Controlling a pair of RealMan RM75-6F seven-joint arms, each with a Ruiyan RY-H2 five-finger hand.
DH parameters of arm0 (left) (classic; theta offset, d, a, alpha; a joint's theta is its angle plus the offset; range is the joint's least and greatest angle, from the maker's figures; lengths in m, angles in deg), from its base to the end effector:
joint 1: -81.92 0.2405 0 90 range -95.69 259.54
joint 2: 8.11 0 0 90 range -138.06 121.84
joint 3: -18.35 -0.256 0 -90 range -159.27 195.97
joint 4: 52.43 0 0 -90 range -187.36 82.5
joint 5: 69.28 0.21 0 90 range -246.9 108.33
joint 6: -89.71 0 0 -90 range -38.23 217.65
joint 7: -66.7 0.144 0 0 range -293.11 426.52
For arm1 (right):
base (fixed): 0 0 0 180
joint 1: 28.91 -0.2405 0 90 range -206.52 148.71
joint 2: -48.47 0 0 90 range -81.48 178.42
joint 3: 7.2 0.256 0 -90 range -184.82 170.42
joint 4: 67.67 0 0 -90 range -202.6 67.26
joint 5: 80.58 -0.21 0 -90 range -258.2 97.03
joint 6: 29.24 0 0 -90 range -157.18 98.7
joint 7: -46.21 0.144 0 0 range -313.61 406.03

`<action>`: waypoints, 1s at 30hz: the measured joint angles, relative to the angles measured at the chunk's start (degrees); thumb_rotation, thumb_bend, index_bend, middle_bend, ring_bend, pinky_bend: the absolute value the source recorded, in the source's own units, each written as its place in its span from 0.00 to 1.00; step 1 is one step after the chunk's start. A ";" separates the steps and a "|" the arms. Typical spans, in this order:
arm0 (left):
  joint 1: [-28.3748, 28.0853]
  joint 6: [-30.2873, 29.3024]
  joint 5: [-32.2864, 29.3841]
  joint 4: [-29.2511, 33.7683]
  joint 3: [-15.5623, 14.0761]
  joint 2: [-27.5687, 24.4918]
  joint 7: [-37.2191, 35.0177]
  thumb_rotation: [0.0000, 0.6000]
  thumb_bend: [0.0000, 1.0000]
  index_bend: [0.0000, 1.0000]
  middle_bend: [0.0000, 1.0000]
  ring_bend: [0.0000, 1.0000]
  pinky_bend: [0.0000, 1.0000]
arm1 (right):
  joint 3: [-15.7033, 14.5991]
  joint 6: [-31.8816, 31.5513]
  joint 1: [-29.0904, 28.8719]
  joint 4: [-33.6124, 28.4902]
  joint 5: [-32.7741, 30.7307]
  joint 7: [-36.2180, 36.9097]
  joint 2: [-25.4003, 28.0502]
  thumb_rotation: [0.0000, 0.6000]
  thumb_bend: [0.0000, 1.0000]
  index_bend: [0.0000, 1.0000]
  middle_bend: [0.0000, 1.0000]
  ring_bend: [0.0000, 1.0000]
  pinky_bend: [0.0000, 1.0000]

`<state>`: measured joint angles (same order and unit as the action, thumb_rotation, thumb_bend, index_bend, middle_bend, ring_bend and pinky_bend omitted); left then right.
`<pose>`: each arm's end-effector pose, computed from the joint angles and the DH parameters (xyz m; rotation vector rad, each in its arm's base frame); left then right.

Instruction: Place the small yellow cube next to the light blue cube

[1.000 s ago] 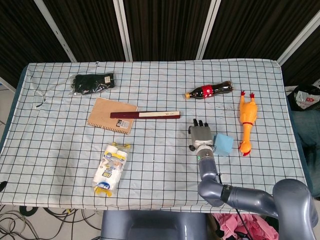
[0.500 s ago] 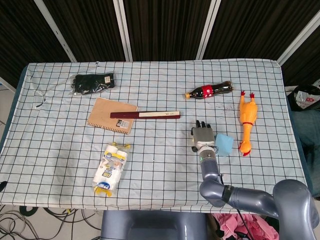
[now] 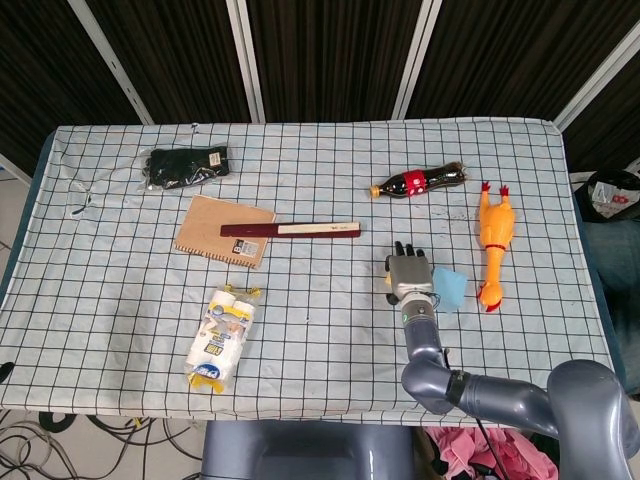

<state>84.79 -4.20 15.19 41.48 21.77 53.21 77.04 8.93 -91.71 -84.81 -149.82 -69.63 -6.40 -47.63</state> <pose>-0.3241 0.1387 0.1952 -1.2631 -0.7240 -0.7237 -0.1403 -0.3761 -0.0426 1.5992 -1.1653 0.4123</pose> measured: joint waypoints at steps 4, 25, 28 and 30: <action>-0.01 -0.01 -0.06 -0.03 0.04 0.06 0.13 1.00 0.04 0.20 0.06 0.00 0.00 | -0.10 -0.06 0.08 -0.02 0.15 0.12 0.08 1.00 0.24 0.32 0.00 0.00 0.09; -0.01 -0.01 -0.24 0.05 0.10 0.11 0.47 1.00 0.04 0.20 0.06 0.00 0.00 | -0.43 0.54 0.53 -0.20 0.34 0.83 0.58 1.00 0.24 0.31 0.00 0.00 0.09; -0.01 -0.01 -0.26 0.07 0.11 0.11 0.51 1.00 0.04 0.20 0.06 0.00 0.00 | -0.20 0.79 0.47 -0.67 0.53 1.17 0.63 1.00 0.24 0.26 0.00 0.00 0.09; -0.01 -0.01 -0.25 0.07 0.11 0.10 0.48 1.00 0.04 0.20 0.06 0.00 0.00 | 0.14 0.95 0.43 -1.10 0.99 1.74 0.74 1.00 0.24 0.21 0.00 0.00 0.09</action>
<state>84.78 -4.21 14.94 41.55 21.88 53.31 77.53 9.07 -90.76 -84.38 -150.92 -68.65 -4.66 -46.90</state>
